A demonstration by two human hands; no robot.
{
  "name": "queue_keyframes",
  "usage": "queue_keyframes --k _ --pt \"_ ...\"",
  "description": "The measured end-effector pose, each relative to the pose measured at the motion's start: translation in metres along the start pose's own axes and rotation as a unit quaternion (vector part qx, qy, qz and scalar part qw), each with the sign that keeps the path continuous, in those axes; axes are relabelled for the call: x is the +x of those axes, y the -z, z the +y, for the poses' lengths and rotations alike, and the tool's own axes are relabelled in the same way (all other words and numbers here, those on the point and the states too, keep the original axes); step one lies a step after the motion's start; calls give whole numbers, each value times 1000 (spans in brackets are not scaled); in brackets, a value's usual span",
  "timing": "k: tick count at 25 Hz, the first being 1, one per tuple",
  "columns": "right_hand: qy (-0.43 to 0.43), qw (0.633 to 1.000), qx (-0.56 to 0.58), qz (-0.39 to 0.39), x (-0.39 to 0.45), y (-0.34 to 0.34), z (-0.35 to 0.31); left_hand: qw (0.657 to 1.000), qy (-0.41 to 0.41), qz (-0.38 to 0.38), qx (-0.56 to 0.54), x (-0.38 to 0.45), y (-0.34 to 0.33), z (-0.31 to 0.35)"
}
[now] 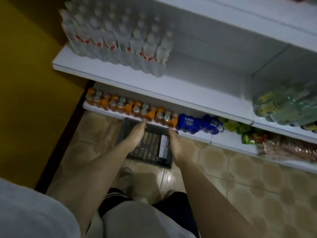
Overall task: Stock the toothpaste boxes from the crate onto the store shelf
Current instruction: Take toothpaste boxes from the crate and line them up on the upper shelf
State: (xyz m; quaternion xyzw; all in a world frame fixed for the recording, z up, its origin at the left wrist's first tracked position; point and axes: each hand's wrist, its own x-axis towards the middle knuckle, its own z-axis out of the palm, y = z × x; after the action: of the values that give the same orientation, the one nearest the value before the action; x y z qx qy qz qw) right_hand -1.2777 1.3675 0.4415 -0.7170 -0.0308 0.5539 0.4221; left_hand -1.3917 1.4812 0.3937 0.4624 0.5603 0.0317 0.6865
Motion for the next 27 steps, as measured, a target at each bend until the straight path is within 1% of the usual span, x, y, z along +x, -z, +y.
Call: queue_keyframes --k 1,4,6,8,9,11,14,16,17,19,21,24,27 --pt "-21 1000 9 1 8 2 13 1000 23 2 2 5 -4 -13" --pt "-56 998 -11 19 52 10 61 996 77 43 5 42 -29 -68" --pt "-86 996 -26 20 88 19 96 995 89 29 29 70 -48 -113" --pt "-122 990 -65 19 148 26 142 993 113 34 15 120 -67 -171" --pt "-127 988 -87 28 179 28 163 992 122 44 11 144 -75 -194" --pt "-121 984 -133 15 245 33 212 991 115 69 5 198 -91 -244" --pt "-113 974 -195 -13 347 36 275 990 120 72 2 287 -119 -292" --pt "-85 968 -236 -14 411 36 297 992 107 69 -19 346 -136 -323" --pt "-68 966 -251 -8 437 36 304 993 108 51 -8 371 -142 -335" --pt "-58 961 -270 32 486 33 326 994 102 31 26 413 -152 -354" --pt "-78 951 -292 71 516 32 340 993 101 44 29 444 -160 -373" --pt "-104 948 -273 128 545 33 359 990 134 48 -9 475 -169 -388" --pt "-91 951 -243 166 553 29 368 984 164 4 -68 486 -171 -398"
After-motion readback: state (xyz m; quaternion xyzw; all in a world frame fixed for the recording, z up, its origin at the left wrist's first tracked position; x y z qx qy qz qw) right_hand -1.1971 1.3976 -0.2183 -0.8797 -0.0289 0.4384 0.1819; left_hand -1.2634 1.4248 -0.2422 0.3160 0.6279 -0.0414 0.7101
